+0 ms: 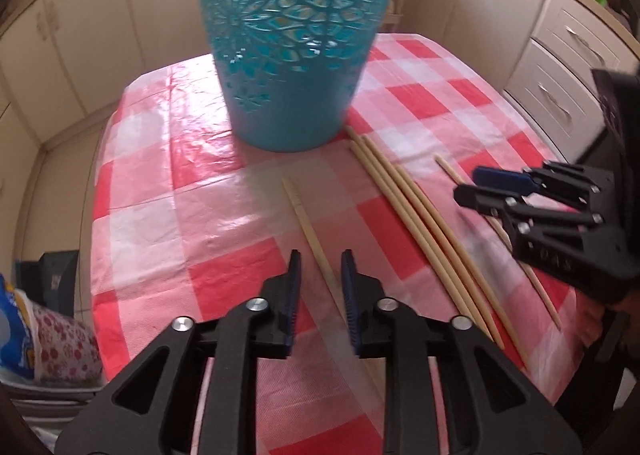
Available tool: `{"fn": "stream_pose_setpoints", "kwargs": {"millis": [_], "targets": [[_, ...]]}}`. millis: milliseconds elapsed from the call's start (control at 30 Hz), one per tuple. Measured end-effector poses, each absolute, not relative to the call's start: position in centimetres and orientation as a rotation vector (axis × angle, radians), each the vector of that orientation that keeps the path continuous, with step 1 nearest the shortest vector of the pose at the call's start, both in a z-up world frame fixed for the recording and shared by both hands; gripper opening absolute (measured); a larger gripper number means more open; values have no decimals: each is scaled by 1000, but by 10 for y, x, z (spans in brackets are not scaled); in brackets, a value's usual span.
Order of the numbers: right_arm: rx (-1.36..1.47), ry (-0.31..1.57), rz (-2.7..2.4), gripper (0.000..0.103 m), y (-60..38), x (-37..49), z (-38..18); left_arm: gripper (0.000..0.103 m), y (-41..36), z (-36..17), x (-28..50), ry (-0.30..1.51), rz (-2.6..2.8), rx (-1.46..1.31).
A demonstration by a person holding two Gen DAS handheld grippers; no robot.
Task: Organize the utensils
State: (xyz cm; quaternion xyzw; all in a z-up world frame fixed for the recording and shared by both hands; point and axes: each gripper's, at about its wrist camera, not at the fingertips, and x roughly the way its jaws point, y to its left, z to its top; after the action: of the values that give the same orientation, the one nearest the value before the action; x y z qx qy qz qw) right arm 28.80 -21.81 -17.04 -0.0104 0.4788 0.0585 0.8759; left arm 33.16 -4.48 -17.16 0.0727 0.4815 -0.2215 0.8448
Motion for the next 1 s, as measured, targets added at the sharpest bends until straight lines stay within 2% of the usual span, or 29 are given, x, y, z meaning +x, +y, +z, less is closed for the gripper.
{"fn": "stream_pose_setpoints", "kwargs": {"millis": [100, 167, 233, 600, 667, 800, 1000], "targets": [[-33, 1007, 131, 29, -217, 290, -173, 34, -45, -174, 338, 1027, -404, 130], [-36, 1001, 133, 18, -218, 289, -173, 34, -46, -175, 340, 1027, -381, 120], [-31, 997, 129, 13, -220, 290, -173, 34, -50, -176, 341, 1018, -346, 130], [-11, 1004, 141, 12, -224, 292, -173, 41, -64, -179, 334, 987, -247, 153], [-2, 999, 133, 9, -225, 291, -173, 41, -65, -179, 334, 985, -238, 152], [17, 1009, 138, 8, -227, 292, -173, 48, -68, -180, 335, 987, -225, 148], [-28, 1010, 141, 8, -222, 293, -173, 49, -69, -181, 334, 977, -211, 143]]}}
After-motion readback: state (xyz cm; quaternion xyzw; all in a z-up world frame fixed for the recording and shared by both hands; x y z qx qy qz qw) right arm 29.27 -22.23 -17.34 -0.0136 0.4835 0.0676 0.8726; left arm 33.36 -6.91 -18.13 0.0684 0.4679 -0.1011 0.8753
